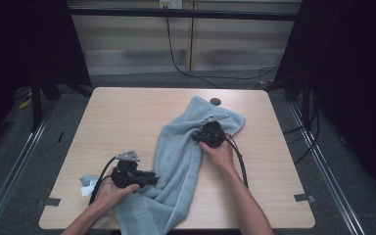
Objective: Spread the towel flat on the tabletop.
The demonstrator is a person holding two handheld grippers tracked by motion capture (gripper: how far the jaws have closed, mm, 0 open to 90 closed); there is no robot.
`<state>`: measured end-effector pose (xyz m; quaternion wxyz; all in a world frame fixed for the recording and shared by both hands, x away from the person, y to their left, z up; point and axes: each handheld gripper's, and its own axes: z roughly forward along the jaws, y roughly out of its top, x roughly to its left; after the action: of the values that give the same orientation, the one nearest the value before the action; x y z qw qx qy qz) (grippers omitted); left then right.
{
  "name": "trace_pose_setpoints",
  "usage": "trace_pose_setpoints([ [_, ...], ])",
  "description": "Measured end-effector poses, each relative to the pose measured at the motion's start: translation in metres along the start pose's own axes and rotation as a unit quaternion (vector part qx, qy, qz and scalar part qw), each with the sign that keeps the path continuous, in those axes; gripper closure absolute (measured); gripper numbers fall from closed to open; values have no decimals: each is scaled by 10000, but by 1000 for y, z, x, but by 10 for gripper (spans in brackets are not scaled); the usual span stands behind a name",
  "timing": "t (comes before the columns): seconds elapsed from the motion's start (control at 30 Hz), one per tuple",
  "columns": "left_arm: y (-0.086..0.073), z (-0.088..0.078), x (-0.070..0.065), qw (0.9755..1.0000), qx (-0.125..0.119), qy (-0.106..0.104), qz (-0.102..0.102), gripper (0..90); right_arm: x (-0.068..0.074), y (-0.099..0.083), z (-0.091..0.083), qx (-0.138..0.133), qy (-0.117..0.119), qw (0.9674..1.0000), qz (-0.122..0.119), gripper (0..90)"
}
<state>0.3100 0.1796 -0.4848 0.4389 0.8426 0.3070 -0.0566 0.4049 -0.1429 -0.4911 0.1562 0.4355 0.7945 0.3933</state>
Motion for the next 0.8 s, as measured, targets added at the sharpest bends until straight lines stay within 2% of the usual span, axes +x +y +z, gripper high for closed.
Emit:
trace_pose_setpoints([
  [0.03,1,-6,2,10000,-73,6,2,678,6,-1,-9,-47,3,10000,-56,615],
  [0.1,1,-17,7,9996,-264,33,-87,675,16,-7,-31,-197,270,9994,-84,610],
  [0.2,0,-25,13,9991,-252,325,62,678,38,-24,-58,-97,507,9983,-264,563],
  [0.23,-1,-26,15,9992,-188,338,83,690,46,-31,-66,-64,539,9979,-343,553],
  [0.27,-2,-26,17,9989,-145,425,124,698,53,-38,-73,-54,640,9974,-318,540],
  [0.3,-3,-26,19,9987,-105,484,110,699,59,-45,-79,-40,760,9965,-332,522],
  [0.33,-5,-25,21,9989,-63,455,57,694,65,-52,-84,-13,817,9961,-332,508],
  [0.37,-8,-23,24,9987,-10,502,34,683,71,-59,-86,62,912,9954,-296,485],
  [0.43,-12,-17,26,9983,185,558,30,643,83,-70,-86,242,982,9941,-382,435],
  [0.5,-13,-11,25,9972,323,654,134,617,92,-76,-84,344,1091,9926,-405,392],
  [0.6,-12,-8,23,9971,301,671,198,602,100,-80,-76,435,1074,9920,-501,373],
  [0.63,-12,-7,22,9967,319,700,275,619,102,-81,-72,466,1030,9920,-555,374],
  [0.7,-13,-6,18,9945,411,831,489,711,106,-80,-67,485,913,9923,-686,410],
  [0.77,-13,-6,15,9930,479,874,629,826,109,-77,-65,534,667,9921,-919,607],
  [0.8,-13,-6,15,9933,503,864,575,858,109,-76,-64,534,623,9923,-923,684],
])
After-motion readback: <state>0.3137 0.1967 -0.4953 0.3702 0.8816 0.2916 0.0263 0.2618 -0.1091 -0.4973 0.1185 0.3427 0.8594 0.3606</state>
